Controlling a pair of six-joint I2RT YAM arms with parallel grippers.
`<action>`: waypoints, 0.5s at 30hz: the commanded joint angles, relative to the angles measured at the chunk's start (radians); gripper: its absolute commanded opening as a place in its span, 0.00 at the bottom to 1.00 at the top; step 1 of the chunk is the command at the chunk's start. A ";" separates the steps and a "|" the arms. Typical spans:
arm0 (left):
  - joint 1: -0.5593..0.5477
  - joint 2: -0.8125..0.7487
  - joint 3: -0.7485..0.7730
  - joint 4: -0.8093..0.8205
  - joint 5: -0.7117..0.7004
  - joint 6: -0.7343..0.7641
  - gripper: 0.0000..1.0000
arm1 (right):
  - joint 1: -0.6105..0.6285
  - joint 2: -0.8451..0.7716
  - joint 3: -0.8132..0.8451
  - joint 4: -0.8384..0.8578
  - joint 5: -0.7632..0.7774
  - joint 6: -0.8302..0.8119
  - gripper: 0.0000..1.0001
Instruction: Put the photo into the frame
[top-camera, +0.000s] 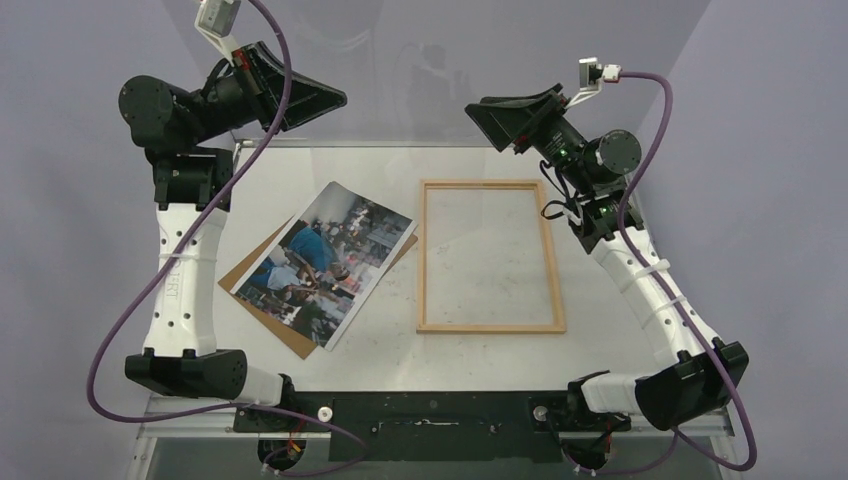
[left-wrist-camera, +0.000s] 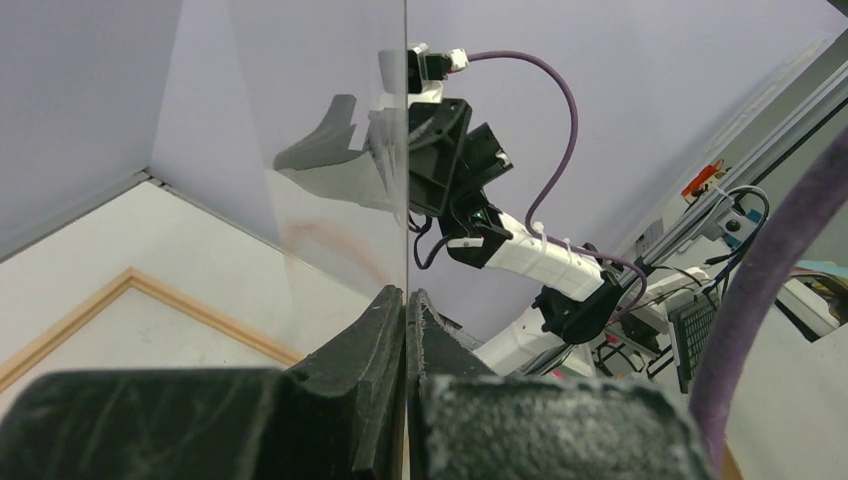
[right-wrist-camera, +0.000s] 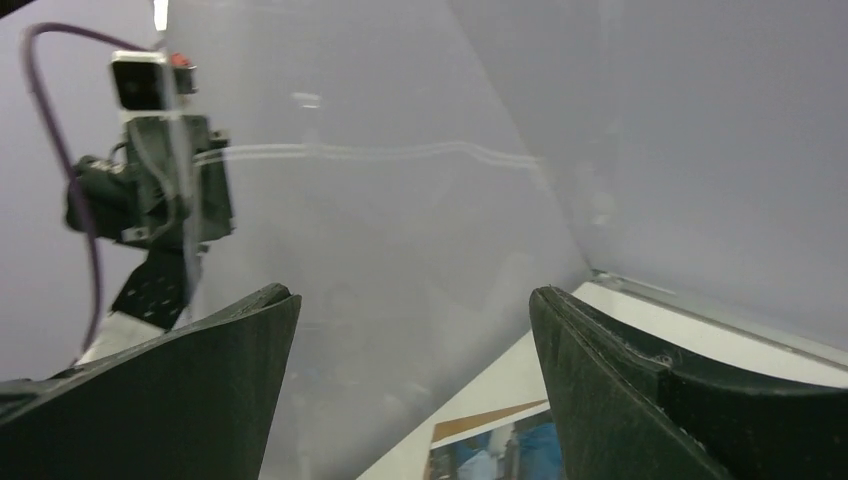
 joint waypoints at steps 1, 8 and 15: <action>0.017 0.025 0.078 0.034 -0.047 -0.022 0.00 | -0.005 -0.046 0.009 0.137 -0.220 0.135 0.86; 0.017 0.067 0.127 0.055 -0.044 -0.043 0.00 | -0.016 -0.103 -0.052 0.089 -0.189 0.087 0.91; 0.005 0.050 0.139 0.121 -0.001 -0.063 0.00 | -0.018 -0.159 -0.013 -0.162 0.076 -0.110 0.97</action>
